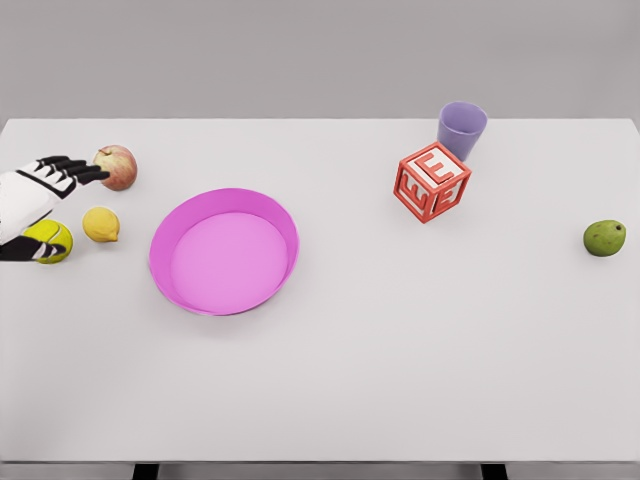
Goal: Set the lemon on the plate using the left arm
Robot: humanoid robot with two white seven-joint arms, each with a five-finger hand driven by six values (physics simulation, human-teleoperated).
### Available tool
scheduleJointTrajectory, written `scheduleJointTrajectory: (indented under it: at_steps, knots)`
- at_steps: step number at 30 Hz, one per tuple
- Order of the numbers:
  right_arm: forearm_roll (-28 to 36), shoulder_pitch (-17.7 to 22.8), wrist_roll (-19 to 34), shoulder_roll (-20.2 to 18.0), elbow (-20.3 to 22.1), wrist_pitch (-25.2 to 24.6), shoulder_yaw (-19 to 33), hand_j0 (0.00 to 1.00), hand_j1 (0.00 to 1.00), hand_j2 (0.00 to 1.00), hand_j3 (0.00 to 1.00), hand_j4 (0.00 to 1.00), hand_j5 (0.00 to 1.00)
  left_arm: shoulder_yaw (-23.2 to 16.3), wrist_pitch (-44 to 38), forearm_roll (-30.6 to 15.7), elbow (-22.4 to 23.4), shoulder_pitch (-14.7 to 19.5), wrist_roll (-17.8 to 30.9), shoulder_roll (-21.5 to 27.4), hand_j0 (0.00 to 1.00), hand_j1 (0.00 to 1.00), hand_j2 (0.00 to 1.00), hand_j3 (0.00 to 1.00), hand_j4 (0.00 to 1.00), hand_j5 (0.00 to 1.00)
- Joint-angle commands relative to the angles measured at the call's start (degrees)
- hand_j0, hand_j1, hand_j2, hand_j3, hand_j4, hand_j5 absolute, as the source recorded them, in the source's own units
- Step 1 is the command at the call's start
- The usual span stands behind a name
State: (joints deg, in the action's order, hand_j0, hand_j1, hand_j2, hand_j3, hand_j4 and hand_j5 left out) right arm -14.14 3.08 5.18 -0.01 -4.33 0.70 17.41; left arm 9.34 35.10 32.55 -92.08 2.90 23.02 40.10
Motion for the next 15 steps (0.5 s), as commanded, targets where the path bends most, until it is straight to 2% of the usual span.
scheduleJointTrajectory:
  at_steps: [1,3,5,10,12,14,15]
  knots:
    - [-0.01,0.0,0.01,0.01,0.03,0.0,-0.01,1.0,1.0,1.0,1.0,1.0,1.0,-0.29,-0.1,2.87,-1.08,0.0,0.0,-0.37,1.0,1.0,1.0,1.0,1.0,1.0]
    - [-0.01,0.0,0.01,0.01,-0.06,0.0,-0.01,1.0,1.0,1.0,1.0,1.0,1.0,-1.34,-0.1,6.3,-2.23,1.58,0.0,-0.72,1.0,1.0,1.0,1.0,1.0,1.0]
    - [-0.01,0.0,0.01,0.01,-0.06,0.0,-0.01,1.0,1.0,1.0,1.0,1.0,1.0,-4.94,-0.1,6.3,-2.4,2.02,0.0,-0.46,1.0,1.0,1.0,1.0,1.0,1.0]
    - [-0.01,0.0,0.01,0.01,0.03,0.0,-0.01,1.0,1.0,1.0,1.0,1.0,1.0,-14.79,-0.1,5.77,0.85,10.54,0.18,3.58,1.0,1.0,1.0,1.0,1.0,1.0]
    - [-0.01,0.0,0.01,0.01,0.03,0.0,-0.01,1.0,1.0,1.0,1.0,1.0,1.0,-17.51,-0.1,3.31,2.78,12.04,0.18,4.81,1.0,1.0,1.0,1.0,1.0,1.0]
    - [-0.01,0.0,0.01,0.01,-0.06,0.0,-0.01,1.0,1.0,1.0,1.0,1.0,1.0,-23.04,-0.1,-0.99,4.98,14.06,0.27,7.89,1.0,1.0,1.0,1.0,1.0,1.0]
    - [-0.01,0.0,0.01,0.01,-0.06,0.0,-0.01,1.0,1.0,1.0,1.0,1.0,1.0,-27.0,-0.1,-3.8,6.21,15.64,0.27,9.82,1.0,1.0,1.0,1.0,1.0,1.0]
